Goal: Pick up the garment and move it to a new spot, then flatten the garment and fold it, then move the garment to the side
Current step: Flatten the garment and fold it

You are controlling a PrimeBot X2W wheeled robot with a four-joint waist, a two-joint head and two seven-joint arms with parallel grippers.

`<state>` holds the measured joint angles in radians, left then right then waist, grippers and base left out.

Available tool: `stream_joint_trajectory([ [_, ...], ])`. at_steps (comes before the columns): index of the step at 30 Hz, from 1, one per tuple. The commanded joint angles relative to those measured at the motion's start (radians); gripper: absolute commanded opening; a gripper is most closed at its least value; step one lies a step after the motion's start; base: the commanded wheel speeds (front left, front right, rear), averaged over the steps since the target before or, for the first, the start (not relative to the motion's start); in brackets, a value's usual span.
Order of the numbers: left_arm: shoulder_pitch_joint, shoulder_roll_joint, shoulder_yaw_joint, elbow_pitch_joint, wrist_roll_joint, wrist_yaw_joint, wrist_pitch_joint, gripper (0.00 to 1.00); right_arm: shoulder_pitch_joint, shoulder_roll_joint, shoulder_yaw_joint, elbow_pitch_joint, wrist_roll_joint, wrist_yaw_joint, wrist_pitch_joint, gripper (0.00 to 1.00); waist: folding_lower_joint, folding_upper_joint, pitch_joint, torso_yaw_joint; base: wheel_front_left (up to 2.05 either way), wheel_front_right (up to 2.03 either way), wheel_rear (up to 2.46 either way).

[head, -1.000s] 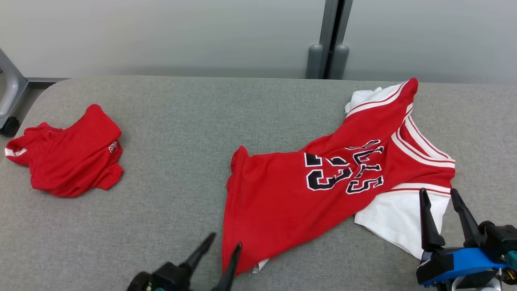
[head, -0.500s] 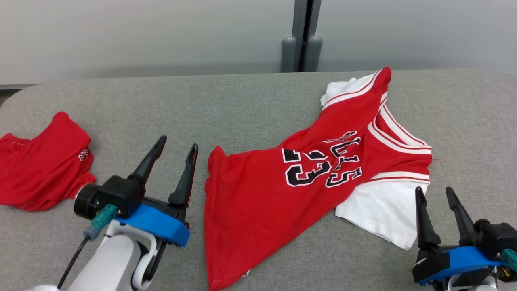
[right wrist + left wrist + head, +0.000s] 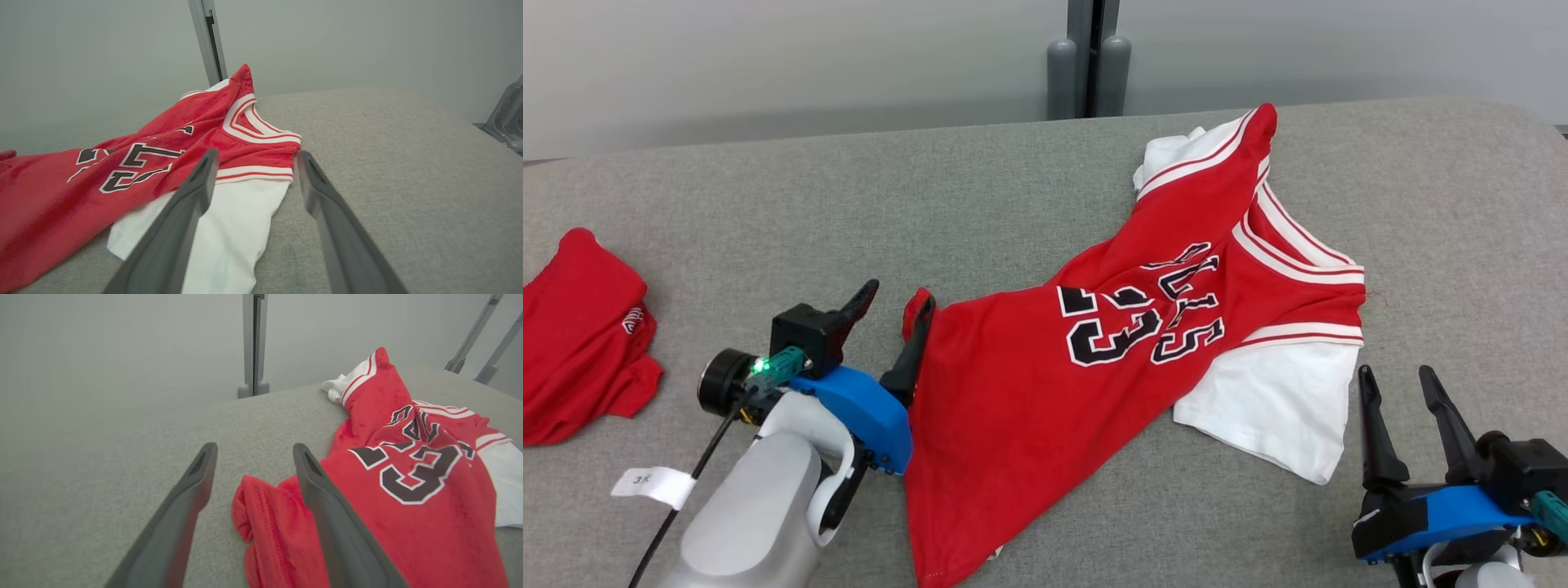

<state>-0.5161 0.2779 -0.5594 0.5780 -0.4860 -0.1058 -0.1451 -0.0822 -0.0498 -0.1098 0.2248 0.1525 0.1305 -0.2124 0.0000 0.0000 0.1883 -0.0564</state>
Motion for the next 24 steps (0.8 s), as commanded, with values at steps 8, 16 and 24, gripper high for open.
stream_joint_trajectory([
  [8,-0.031,-0.022,-0.106,0.182,-0.028,-0.025,0.077,1.0,-0.024,-0.001,-0.002,0.016,-0.002,0.001,-0.007,1.0,0.0,0.0,0.008,-0.006,0.0,0.0,0.0],
  [16,-0.042,-0.042,-0.207,0.261,-0.097,-0.025,0.127,1.0,-0.036,-0.001,-0.003,0.032,-0.001,0.001,-0.006,1.0,0.0,0.0,0.009,-0.014,0.0,0.0,0.0],
  [24,-0.054,-0.047,-0.305,0.312,-0.155,-0.025,0.157,0.0,-0.041,-0.001,-0.007,0.039,0.003,0.001,-0.008,1.0,0.0,0.0,0.01,-0.022,0.0,0.0,0.0],
])
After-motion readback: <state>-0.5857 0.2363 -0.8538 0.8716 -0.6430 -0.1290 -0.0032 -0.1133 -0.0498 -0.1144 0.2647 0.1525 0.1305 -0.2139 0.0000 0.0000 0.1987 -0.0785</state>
